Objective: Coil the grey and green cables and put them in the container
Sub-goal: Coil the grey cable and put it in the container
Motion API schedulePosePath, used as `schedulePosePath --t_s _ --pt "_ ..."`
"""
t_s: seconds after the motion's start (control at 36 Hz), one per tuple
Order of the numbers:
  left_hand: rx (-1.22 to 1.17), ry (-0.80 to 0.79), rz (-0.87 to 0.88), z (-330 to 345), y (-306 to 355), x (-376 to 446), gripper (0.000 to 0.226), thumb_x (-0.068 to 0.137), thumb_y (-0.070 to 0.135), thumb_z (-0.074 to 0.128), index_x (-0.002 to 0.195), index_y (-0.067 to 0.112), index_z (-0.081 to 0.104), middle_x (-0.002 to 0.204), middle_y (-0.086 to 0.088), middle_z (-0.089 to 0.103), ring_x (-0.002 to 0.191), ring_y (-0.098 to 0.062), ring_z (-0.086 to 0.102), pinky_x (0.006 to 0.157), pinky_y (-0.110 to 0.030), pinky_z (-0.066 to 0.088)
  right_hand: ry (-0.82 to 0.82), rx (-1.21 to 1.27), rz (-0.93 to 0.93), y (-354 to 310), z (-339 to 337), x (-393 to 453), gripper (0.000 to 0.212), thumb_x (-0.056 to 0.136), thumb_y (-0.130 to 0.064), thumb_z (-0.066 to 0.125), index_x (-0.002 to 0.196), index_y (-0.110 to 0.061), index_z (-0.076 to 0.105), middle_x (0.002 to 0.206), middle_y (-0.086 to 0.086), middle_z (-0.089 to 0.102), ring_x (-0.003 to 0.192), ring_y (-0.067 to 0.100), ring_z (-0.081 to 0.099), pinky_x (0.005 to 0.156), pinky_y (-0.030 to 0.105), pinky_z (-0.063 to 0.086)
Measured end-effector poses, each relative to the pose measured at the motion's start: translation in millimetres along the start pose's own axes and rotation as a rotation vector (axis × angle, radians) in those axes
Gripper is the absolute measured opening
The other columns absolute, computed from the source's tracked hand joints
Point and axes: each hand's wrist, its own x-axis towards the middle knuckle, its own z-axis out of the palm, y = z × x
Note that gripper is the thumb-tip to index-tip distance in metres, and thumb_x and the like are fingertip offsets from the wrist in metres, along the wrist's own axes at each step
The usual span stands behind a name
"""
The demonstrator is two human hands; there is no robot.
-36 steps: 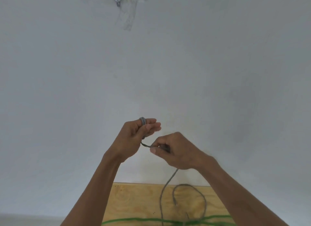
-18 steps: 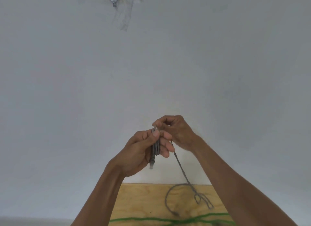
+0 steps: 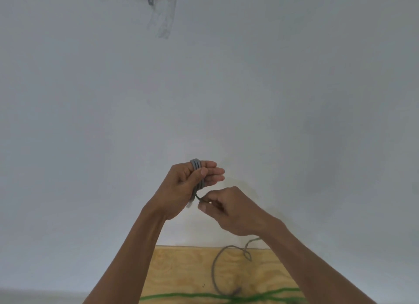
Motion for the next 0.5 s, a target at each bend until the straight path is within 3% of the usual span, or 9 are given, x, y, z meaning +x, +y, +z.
schedulePosePath --t_s 0.08,0.17,0.19,0.28,0.36,0.42,0.5 --pt "0.228 -0.033 -0.044 -4 -1 -1 0.027 0.105 0.008 0.042 0.117 -0.007 0.060 0.107 -0.018 0.074 0.099 -0.024 0.073 0.086 -0.026 0.055 0.018 -0.086 -0.018 -4 -22 0 0.017 0.091 -0.039 0.063 0.077 -0.031 0.065 0.051 -0.025 0.055 0.048 0.003 0.049 0.059 0.029 0.043" --pt "0.303 -0.085 -0.119 2 4 -8 0.041 0.108 0.020 0.034 0.101 -0.001 0.067 0.083 -0.004 0.074 0.072 -0.009 0.069 0.063 -0.013 0.048 0.030 -0.036 -0.109 -12 -49 5 0.019 0.088 -0.034 0.069 0.073 -0.022 0.069 0.056 -0.014 0.062 0.049 0.013 0.053 0.055 0.035 0.046" --pt "0.282 -0.103 -0.139 5 3 -10 0.049 0.109 0.027 0.029 0.097 0.001 0.069 0.081 -0.007 0.075 0.070 -0.012 0.068 0.061 -0.014 0.048 0.016 -0.033 -0.136 -14 -57 9 0.017 0.088 -0.032 0.070 0.075 -0.021 0.072 0.060 -0.011 0.066 0.053 0.017 0.056 0.056 0.035 0.047" --pt "0.156 -0.157 -0.169 14 -3 -13 0.067 0.104 0.051 0.025 0.099 0.002 0.071 0.088 -0.022 0.074 0.075 -0.028 0.066 0.073 -0.040 0.047 -0.007 0.074 -0.153 -16 -76 24 0.013 0.083 -0.028 0.078 0.082 -0.016 0.076 0.072 -0.005 0.073 0.064 0.012 0.064 0.065 0.032 0.052" --pt "0.038 -0.167 -0.189 20 -6 -13 0.070 0.098 0.058 0.026 0.097 0.003 0.071 0.081 -0.022 0.071 0.066 -0.026 0.061 0.064 -0.041 0.040 -0.007 0.277 -0.170 -8 -83 37 0.017 0.075 -0.012 0.084 0.084 -0.001 0.075 0.080 0.011 0.075 0.080 0.028 0.071 0.081 0.042 0.057" --pt "-0.049 -0.180 -0.190 23 -4 -14 0.069 0.097 0.058 0.028 0.097 0.004 0.071 0.078 -0.022 0.070 0.063 -0.026 0.059 0.064 -0.042 0.036 -0.003 0.409 -0.179 -2 -81 43 0.017 0.075 -0.001 0.082 0.085 0.008 0.071 0.079 0.015 0.073 0.076 0.027 0.071 0.077 0.037 0.059" --pt "-0.128 -0.223 -0.187 24 -2 -14 0.068 0.095 0.058 0.035 0.098 0.001 0.070 0.077 -0.023 0.068 0.064 -0.029 0.057 0.068 -0.042 0.037 0.014 0.562 -0.143 11 -69 49 0.010 0.077 0.002 0.078 0.084 0.006 0.071 0.072 0.004 0.072 0.065 0.014 0.064 0.064 0.026 0.049"
